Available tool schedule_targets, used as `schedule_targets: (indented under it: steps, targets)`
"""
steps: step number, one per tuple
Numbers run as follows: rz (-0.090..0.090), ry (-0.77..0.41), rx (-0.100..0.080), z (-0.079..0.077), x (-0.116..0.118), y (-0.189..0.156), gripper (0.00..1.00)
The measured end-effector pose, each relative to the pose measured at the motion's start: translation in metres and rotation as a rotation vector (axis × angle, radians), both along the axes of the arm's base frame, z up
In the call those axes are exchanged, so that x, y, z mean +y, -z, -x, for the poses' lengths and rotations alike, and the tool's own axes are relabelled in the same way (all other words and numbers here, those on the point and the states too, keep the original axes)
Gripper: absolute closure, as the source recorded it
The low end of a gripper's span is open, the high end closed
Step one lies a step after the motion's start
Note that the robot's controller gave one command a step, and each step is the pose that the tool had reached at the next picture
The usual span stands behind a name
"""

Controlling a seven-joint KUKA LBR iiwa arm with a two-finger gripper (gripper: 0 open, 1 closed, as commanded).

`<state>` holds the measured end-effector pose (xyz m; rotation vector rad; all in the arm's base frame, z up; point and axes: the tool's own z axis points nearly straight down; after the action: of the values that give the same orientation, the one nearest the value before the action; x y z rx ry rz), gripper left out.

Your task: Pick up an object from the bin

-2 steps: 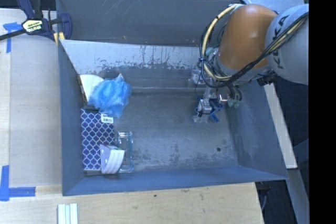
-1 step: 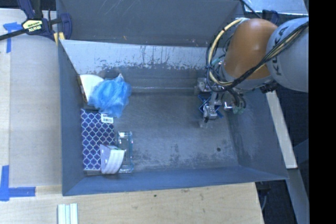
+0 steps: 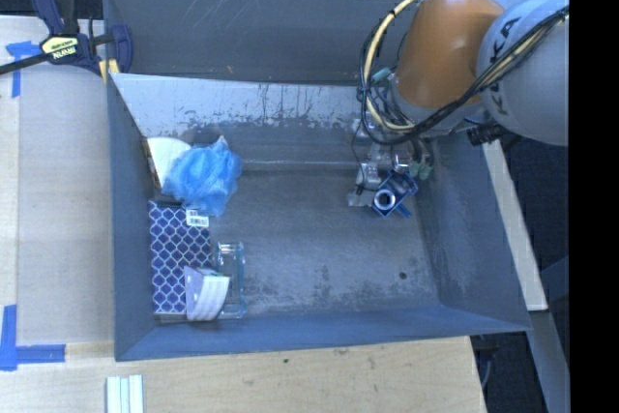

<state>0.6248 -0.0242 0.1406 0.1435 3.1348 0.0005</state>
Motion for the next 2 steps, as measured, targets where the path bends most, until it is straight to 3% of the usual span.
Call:
schedule_targets:
  steps: [1, 2]
  targets:
    - [0.001, 0.076, -0.001, 0.006, -0.102, 0.054, 0.0]
    - [0.001, 0.095, -0.001, 0.006, -0.132, 0.065, 0.0]
